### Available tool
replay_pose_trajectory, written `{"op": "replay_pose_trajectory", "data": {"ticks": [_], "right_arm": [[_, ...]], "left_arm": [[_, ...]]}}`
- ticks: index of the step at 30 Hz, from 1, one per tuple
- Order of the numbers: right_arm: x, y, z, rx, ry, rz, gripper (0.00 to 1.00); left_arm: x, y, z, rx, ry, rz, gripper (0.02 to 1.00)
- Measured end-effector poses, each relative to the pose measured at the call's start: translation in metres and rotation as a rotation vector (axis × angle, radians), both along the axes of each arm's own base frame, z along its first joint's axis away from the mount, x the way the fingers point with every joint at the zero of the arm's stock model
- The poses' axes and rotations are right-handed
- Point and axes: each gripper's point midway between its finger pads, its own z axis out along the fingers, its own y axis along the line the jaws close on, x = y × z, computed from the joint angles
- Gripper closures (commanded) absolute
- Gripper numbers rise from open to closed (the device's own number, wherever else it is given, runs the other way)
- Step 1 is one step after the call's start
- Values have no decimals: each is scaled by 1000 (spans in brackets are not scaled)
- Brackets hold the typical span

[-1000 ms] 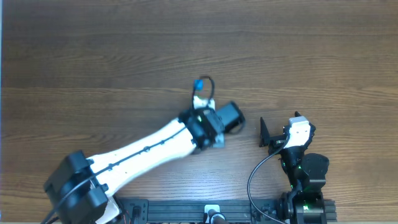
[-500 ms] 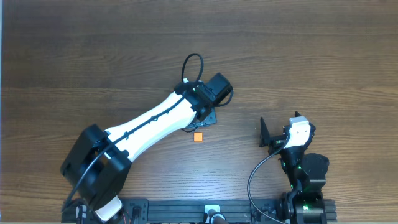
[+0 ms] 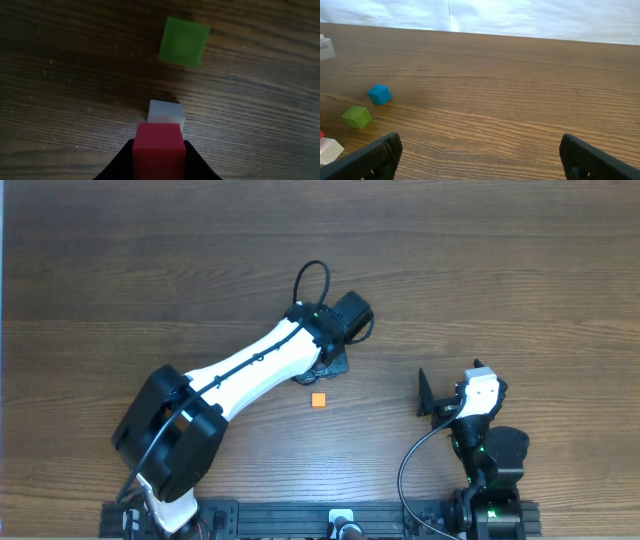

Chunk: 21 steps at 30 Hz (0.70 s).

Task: Stack Cubes

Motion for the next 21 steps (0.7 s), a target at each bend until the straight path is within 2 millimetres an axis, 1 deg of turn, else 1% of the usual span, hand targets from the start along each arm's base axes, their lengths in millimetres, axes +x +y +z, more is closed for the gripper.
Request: {"op": "replay_pose_trajectory", "data": {"ticks": [10,18,21], "right_arm": [[0,0,0,0,0,0,9],[0,0,0,0,0,0,7],[0,0,0,0,0,0,7]], "left_arm": [[1,-2,0,-1,-2,-8,980],[2,-3,-10,11,9,-19,980],[3,-3,-11,10,8,-20,982]]}}
